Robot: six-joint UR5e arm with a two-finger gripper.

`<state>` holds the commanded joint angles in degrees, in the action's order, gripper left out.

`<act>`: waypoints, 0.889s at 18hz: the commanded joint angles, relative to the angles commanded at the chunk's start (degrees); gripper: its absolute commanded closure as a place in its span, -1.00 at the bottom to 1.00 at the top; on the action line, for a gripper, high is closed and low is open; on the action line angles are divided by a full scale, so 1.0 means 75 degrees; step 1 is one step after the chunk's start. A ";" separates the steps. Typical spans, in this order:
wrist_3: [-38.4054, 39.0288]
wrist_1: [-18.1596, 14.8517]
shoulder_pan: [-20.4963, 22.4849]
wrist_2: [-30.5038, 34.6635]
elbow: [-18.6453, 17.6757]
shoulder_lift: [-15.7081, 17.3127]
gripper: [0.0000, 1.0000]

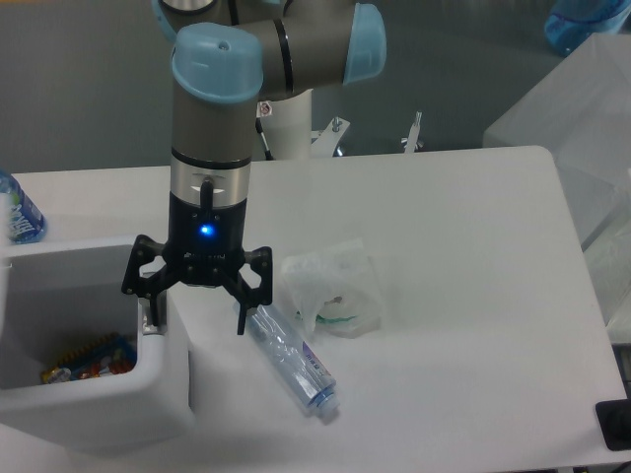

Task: Open the trash can
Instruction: 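Push the lid edge down with the gripper to flip the lid open, then raise the gripper away from the opened trash can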

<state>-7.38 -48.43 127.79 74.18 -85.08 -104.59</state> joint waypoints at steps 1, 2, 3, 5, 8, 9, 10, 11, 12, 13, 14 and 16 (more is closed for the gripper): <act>0.0000 0.0000 0.0000 0.0012 0.0152 0.0000 -1.00; 0.0000 0.0000 0.0035 0.0012 0.0350 0.0000 -1.00; 0.0000 0.0000 0.0093 0.0012 0.0561 0.0000 -1.00; -0.0012 0.0000 0.0350 0.0023 0.0995 -0.0012 -1.00; 0.0000 -0.0012 0.0749 0.0058 0.1313 -0.0012 -1.00; -0.0012 -0.0047 0.0831 0.0163 0.1302 0.0011 -1.00; -0.0023 -0.0070 0.0855 0.0350 0.1278 0.0035 -1.00; -0.0116 -0.0094 0.0902 0.0642 0.1267 0.0035 -1.00; -0.0256 -0.0117 0.1030 0.0888 0.1266 0.0070 -1.00; -0.0501 -0.0140 0.1159 0.1007 0.1255 0.0082 -1.00; -0.0817 -0.0164 0.1253 0.1019 0.1232 0.0082 -1.00; -0.1601 -0.0502 0.1464 0.1031 0.1196 0.0094 -1.00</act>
<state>-19.39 -52.19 138.77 81.91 -76.11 -103.89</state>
